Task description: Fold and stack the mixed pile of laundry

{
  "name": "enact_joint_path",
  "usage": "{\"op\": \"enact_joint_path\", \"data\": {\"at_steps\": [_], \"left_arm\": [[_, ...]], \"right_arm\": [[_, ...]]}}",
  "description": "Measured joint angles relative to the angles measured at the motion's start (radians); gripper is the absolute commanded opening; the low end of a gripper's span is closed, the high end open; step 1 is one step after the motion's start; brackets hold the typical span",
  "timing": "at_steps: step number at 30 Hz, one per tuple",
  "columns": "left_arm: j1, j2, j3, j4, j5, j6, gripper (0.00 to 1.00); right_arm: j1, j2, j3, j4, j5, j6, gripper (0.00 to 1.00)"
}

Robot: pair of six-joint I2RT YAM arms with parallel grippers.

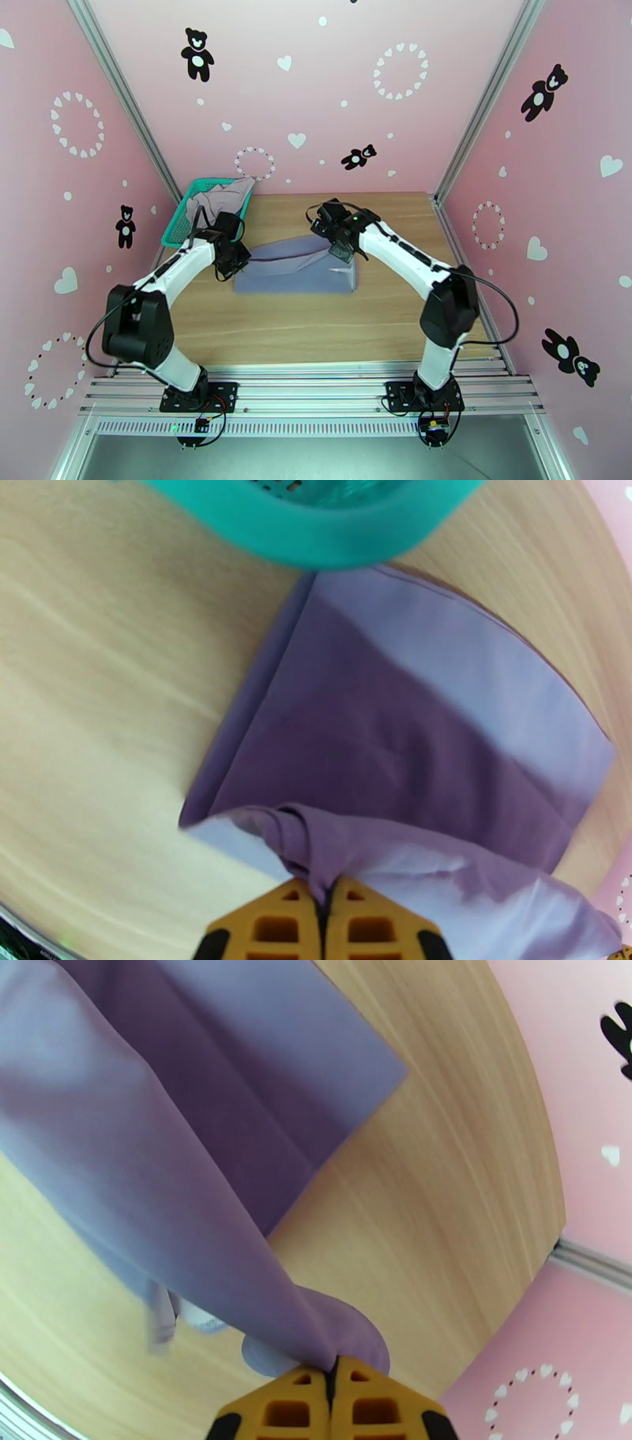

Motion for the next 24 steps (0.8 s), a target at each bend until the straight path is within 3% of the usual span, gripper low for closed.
{"op": "enact_joint_path", "data": {"at_steps": [6,14,15,16,17,18,20,21,24], "left_arm": [[0.001,0.166,0.066,0.023,-0.039,0.0,0.0],[0.001,0.237,0.163,0.024,-0.083,-0.012,0.0],[0.001,0.243,0.167,0.024,-0.09,-0.014,0.04],[0.001,0.247,0.168,0.024,-0.095,-0.016,0.14],[0.001,0.251,0.168,0.022,-0.1,-0.02,0.37],[0.001,0.254,0.168,0.022,-0.103,-0.023,0.52],[0.001,0.258,0.168,0.023,-0.109,-0.03,0.65],[0.001,0.259,0.168,0.023,-0.111,-0.032,0.71],[0.001,0.259,0.168,0.025,-0.112,-0.04,0.87]], "right_arm": [[-0.055,0.169,0.16,0.021,-0.028,-0.05,0.0],[-0.1,0.306,0.269,0.04,-0.055,-0.068,0.0],[-0.104,0.319,0.274,0.045,-0.058,-0.068,0.0],[-0.106,0.329,0.275,0.05,-0.058,-0.065,0.0],[-0.109,0.34,0.277,0.056,-0.058,-0.061,0.0],[-0.112,0.351,0.277,0.064,-0.058,-0.057,0.0],[-0.116,0.372,0.284,0.076,-0.058,-0.042,0.0],[-0.117,0.381,0.288,0.082,-0.057,-0.033,0.05],[-0.122,0.397,0.299,0.092,-0.053,0.012,0.36]]}}
